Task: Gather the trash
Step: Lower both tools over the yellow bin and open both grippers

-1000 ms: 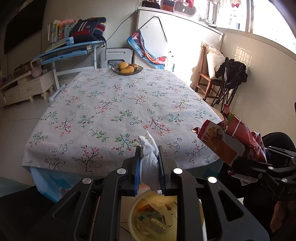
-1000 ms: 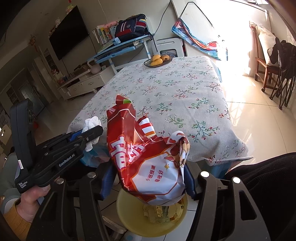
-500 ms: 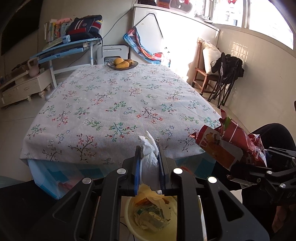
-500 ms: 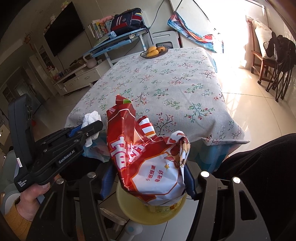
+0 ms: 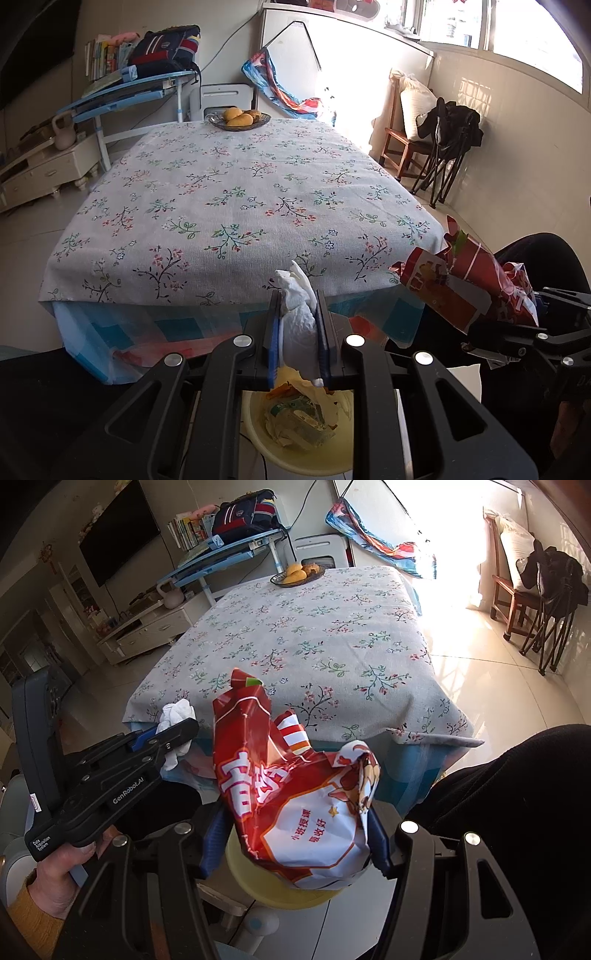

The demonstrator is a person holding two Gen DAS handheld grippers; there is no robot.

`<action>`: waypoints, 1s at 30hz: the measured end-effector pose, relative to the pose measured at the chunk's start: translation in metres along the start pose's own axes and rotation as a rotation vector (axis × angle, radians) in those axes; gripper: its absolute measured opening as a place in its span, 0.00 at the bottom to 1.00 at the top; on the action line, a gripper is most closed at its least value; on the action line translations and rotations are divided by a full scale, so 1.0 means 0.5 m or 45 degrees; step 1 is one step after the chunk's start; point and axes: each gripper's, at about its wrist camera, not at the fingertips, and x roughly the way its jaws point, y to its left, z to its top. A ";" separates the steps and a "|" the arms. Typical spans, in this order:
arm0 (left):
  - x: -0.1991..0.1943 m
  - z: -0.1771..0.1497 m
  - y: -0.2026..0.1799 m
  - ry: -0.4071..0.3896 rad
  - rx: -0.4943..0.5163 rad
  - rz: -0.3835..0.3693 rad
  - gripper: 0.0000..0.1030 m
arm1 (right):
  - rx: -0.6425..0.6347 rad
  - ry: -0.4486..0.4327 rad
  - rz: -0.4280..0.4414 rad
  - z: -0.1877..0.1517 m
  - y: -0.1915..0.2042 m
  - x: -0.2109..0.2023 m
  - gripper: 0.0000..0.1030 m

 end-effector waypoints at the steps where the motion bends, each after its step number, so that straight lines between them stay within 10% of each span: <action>1: 0.000 -0.002 0.000 0.006 -0.001 0.002 0.16 | -0.001 0.006 -0.005 -0.003 -0.001 0.001 0.59; 13: 0.017 -0.034 -0.009 0.106 0.029 0.016 0.17 | -0.057 0.087 -0.048 -0.029 0.016 0.021 0.60; 30: -0.002 -0.044 -0.005 0.082 0.008 0.036 0.44 | -0.093 0.106 -0.069 -0.041 0.041 0.029 0.60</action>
